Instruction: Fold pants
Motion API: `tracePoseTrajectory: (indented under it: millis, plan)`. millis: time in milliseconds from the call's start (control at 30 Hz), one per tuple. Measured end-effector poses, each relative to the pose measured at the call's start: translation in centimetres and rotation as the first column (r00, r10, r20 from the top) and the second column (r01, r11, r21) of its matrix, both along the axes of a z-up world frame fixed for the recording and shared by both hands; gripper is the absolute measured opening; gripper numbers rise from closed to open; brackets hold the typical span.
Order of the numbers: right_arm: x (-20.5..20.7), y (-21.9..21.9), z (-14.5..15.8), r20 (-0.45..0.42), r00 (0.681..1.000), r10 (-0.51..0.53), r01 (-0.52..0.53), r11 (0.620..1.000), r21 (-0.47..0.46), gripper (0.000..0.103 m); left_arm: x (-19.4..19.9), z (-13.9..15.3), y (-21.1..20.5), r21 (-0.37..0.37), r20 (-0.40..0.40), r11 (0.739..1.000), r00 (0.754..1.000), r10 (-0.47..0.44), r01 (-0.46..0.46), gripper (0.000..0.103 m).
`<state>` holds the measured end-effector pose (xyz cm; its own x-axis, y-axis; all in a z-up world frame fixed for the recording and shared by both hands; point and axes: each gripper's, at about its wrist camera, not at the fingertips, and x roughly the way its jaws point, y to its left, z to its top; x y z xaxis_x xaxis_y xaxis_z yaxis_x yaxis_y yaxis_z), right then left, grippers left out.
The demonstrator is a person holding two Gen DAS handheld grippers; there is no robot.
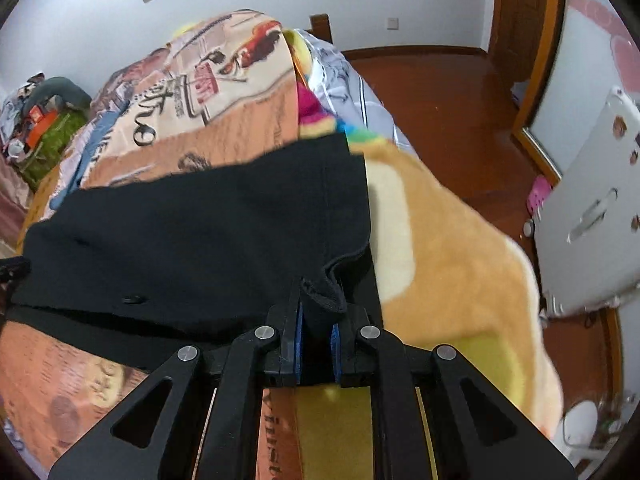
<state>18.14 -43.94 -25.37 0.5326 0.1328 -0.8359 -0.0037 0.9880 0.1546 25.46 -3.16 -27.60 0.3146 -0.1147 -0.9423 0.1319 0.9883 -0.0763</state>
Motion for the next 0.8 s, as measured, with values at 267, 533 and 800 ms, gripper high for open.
tracePoseTrajectory:
  millis: [267, 533, 800]
  plan:
    - [-1.0, 1.0, 2.0, -0.005, 1.000, -0.021, 0.021, 0.994, -0.108, 0.040, -0.4, 1.0, 0.9, 0.032, 0.046, 0.999, 0.999, -0.011, 0.010, 0.100]
    - [-0.6, 5.1, 8.3, 0.136, 0.988, 0.074, -0.055, 0.990, -0.133, 0.050, -0.8, 4.9, 7.3, 0.038, 0.182, 0.994, 0.979, 0.095, -0.103, 0.100]
    - [3.1, 14.4, 12.2, 0.250, 0.934, 0.257, -0.237, 0.966, -0.106, 0.056, -0.6, 7.0, 17.3, 0.041, 0.253, 0.957, 0.930, 0.267, -0.286, 0.100]
